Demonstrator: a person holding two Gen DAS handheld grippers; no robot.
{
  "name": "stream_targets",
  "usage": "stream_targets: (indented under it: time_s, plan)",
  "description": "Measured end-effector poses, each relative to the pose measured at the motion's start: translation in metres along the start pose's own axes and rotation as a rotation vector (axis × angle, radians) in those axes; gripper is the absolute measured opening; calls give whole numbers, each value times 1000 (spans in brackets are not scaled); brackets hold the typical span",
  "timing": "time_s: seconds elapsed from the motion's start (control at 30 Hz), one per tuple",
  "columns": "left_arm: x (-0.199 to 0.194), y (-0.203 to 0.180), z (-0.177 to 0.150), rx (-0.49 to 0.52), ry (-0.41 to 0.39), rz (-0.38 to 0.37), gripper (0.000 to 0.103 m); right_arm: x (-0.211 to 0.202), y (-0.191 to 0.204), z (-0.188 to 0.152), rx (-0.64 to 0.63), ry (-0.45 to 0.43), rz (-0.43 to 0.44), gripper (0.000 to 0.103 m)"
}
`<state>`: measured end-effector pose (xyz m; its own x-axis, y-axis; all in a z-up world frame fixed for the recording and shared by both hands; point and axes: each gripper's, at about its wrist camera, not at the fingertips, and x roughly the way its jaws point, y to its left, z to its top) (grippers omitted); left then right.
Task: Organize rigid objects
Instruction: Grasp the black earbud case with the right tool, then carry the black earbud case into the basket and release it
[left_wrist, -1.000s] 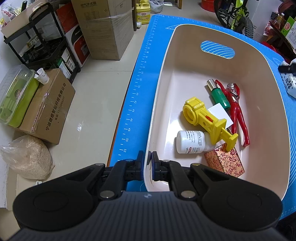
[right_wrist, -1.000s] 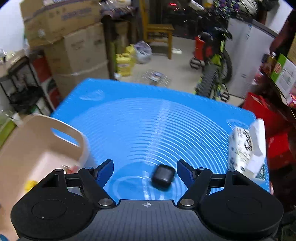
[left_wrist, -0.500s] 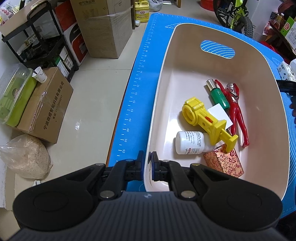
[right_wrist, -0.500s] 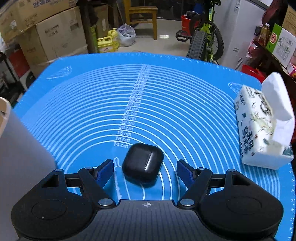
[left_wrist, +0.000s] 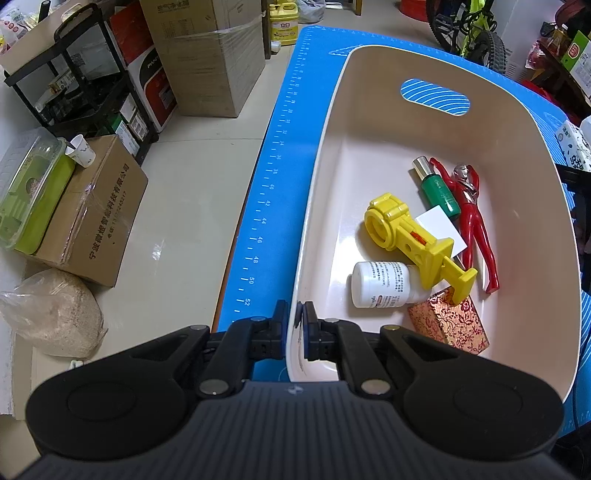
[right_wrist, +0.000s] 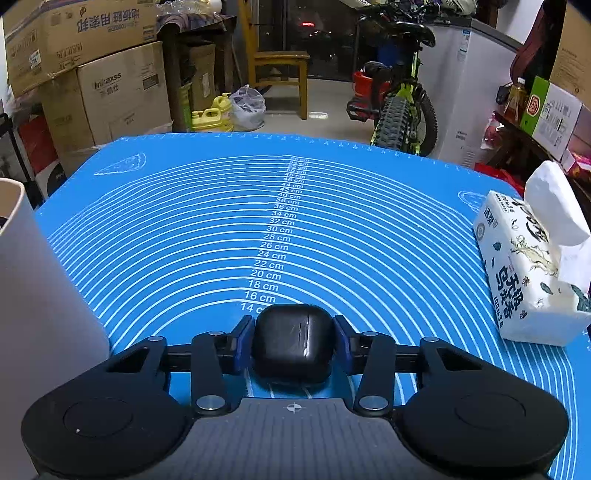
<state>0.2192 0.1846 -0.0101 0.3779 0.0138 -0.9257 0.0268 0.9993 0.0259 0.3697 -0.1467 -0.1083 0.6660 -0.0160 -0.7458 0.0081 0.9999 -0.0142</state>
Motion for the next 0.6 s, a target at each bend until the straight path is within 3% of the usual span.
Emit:
stream_targets:
  time_s: [0.2, 0.6]
  plan:
    - [0, 0, 0, -11, 2, -1, 10, -25, -9, -3, 2, -26, 12, 50]
    - [-1, 0, 1, -20, 3, 1, 10, -131, 3, 24, -57, -177, 126, 50]
